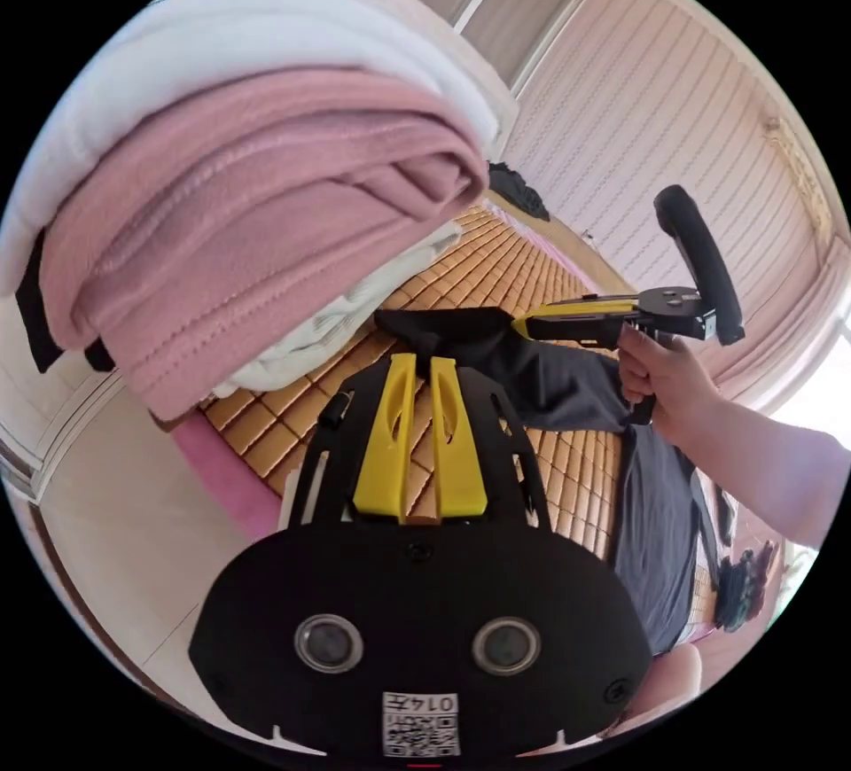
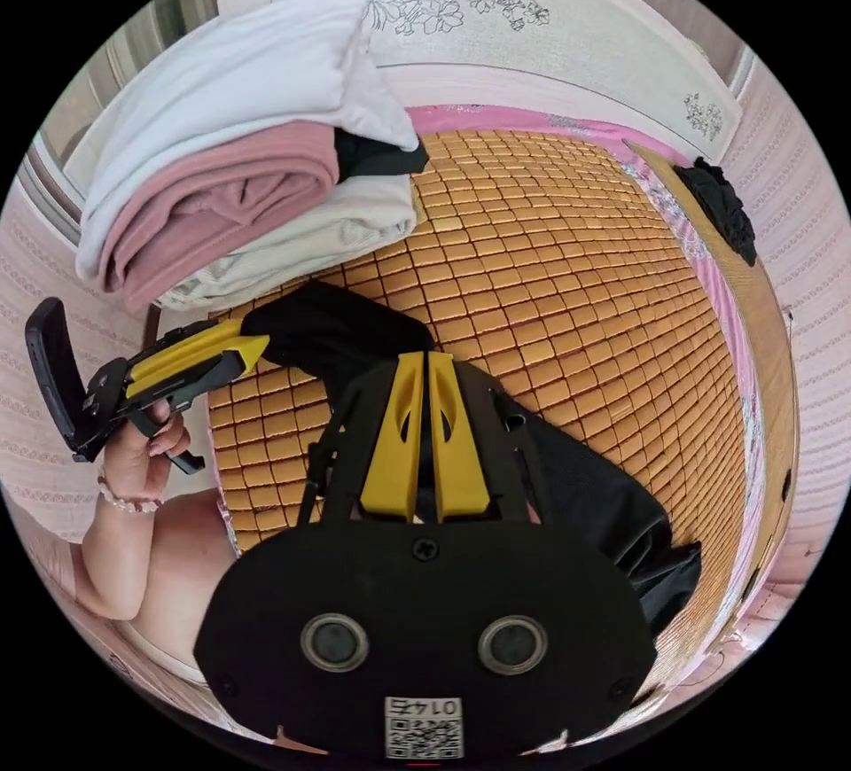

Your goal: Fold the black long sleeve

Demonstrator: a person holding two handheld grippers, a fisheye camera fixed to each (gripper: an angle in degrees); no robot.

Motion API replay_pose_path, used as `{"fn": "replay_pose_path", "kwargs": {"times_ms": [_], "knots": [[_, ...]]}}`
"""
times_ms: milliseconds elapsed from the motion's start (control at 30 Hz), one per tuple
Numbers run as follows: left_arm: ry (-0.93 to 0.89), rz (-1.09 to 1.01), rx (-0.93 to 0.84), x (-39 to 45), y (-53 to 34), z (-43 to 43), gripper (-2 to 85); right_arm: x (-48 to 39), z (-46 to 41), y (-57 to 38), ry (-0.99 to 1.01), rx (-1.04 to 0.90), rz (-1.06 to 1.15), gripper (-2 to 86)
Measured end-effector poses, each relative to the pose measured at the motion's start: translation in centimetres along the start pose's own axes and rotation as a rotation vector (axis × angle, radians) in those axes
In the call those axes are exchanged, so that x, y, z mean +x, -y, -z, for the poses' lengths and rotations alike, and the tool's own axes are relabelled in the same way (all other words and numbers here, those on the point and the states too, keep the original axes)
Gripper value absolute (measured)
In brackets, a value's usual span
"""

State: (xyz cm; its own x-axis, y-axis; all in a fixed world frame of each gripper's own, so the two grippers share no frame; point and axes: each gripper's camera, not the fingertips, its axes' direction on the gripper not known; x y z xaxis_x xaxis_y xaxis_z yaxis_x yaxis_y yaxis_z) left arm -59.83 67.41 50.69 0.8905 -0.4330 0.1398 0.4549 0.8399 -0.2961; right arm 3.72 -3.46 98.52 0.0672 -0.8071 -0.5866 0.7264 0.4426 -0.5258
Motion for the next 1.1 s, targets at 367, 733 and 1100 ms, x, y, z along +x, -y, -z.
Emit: {"fn": "replay_pose_path", "kwargs": {"times_ms": [367,733,1100], "knots": [[-0.935,-0.726,0.219,25.0,-3.6,5.0,2.0,11.2,23.0,-28.7,-0.087,0.46,-0.564,-0.1],[-1.056,-1.326,-0.397,44.1,-23.7,1.5,2.3,9.9,20.8,-55.3,-0.059,0.094,-1.087,0.9],[-1.089,-1.447,-0.604,49.0,-30.2,0.0,2.0,9.8,21.6,-58.1,0.1,0.159,-1.004,12.2]]}}
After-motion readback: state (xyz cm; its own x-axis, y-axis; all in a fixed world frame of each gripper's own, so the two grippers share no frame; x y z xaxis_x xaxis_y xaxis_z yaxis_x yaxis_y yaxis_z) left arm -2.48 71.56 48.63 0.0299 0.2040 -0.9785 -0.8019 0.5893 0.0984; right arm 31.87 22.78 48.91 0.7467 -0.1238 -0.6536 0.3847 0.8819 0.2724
